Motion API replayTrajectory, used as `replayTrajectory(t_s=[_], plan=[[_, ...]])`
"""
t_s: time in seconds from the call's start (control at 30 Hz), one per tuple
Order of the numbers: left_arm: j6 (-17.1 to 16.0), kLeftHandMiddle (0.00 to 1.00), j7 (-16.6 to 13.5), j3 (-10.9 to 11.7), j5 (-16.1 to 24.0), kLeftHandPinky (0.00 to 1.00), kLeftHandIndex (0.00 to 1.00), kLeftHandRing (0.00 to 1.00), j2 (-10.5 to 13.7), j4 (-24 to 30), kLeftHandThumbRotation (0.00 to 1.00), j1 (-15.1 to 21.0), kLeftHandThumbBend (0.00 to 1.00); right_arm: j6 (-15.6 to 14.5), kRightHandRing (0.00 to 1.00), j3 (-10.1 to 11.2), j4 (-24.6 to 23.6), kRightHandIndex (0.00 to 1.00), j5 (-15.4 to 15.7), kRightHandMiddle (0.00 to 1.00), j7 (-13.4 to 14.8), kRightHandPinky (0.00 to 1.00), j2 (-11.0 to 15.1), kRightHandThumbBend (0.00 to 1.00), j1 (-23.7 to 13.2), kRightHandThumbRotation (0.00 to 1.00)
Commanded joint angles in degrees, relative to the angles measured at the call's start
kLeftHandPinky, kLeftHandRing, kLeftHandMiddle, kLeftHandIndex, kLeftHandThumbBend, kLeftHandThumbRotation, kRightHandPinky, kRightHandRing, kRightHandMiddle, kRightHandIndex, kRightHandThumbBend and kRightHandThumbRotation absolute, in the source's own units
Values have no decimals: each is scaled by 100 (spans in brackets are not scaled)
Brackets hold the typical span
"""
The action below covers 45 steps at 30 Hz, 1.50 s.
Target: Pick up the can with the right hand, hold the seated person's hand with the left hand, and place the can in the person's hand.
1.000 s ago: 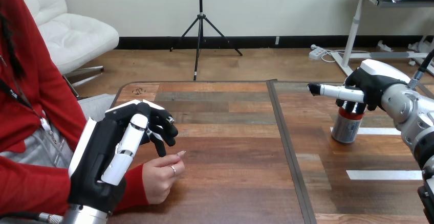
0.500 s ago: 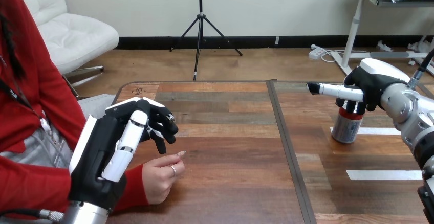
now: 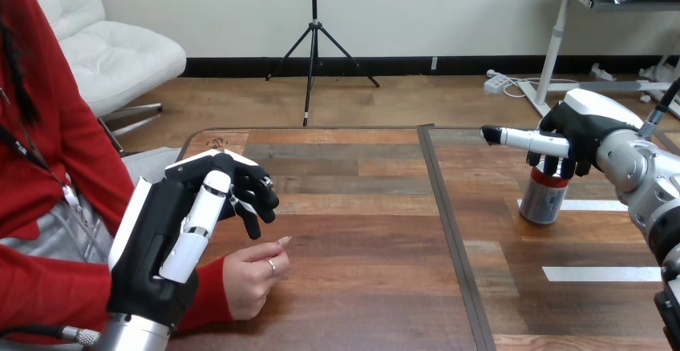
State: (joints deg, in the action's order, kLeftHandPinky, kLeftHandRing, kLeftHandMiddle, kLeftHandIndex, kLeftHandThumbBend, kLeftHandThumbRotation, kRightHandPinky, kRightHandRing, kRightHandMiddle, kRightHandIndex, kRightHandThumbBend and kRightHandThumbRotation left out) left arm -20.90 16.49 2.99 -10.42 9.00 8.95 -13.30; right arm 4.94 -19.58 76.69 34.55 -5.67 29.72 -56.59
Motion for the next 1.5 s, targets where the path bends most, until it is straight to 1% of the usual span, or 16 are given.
replayTrajectory(t_s=[0.0, 0.1, 0.27, 0.43, 0.67, 0.97, 1.07, 1.2, 1.27, 1.37, 1.47], plan=[[-54, 43, 11, 23, 0, 25, 42, 39, 14, -46, 80, 347, 10, 79, 34, 112, -125, 39, -123, 38, 255, 39, 35, 92, -428, 100], [-79, 43, 15, 22, 15, 25, 42, 39, 17, -61, 80, 351, 10, 114, 34, 116, -124, 39, -147, 37, 317, 38, 41, 92, -426, 100], [-107, 43, 30, 21, 12, 25, 42, 39, 20, -77, 80, 356, 9, 150, 35, 134, -126, 39, -193, 37, 385, 40, 41, 92, -438, 100], [-77, 43, -5, 24, 62, 26, 42, 39, 24, -64, 81, 343, 10, 220, 36, 221, -117, 39, -301, 37, 486, 40, 40, 95, -432, 100], [-129, 43, 24, 24, 56, 27, 42, 39, 31, -99, 81, 346, 9, 361, 36, 306, -121, 39, -419, 37, 630, 40, 50, 96, -417, 100], [-102, 43, 44, 28, 66, 27, 42, 39, 56, -100, 81, 329, 8, 390, 38, 405, -116, 40, -535, 39, 664, 41, 61, 96, -442, 100], [-89, 43, 27, 29, 87, 27, 42, 39, 50, -95, 81, 326, 8, 422, 38, 403, -124, 40, -540, 39, 739, 42, 70, 95, -438, 100], [16, 43, 30, 22, 37, 27, 42, 40, 39, -42, 81, 295, 9, 445, 39, 421, -131, 40, -567, 41, 808, 44, 79, 95, -435, 100], [26, 43, 37, 20, 15, 27, 42, 40, 33, -37, 81, 288, 10, 433, 42, 430, -129, 41, -585, 43, 812, 46, 78, 95, -439, 100], [-63, 43, 50, 19, 46, 27, 42, 40, 36, -74, 81, 299, 10, 431, 47, 431, -121, 48, -603, 49, 766, 50, 91, 96, -443, 100], [-43, 43, 42, 14, 59, 27, 42, 40, 33, -56, 81, 289, 10, 402, 52, 394, -114, 52, -572, 54, 705, 53, 110, 97, -450, 100]])
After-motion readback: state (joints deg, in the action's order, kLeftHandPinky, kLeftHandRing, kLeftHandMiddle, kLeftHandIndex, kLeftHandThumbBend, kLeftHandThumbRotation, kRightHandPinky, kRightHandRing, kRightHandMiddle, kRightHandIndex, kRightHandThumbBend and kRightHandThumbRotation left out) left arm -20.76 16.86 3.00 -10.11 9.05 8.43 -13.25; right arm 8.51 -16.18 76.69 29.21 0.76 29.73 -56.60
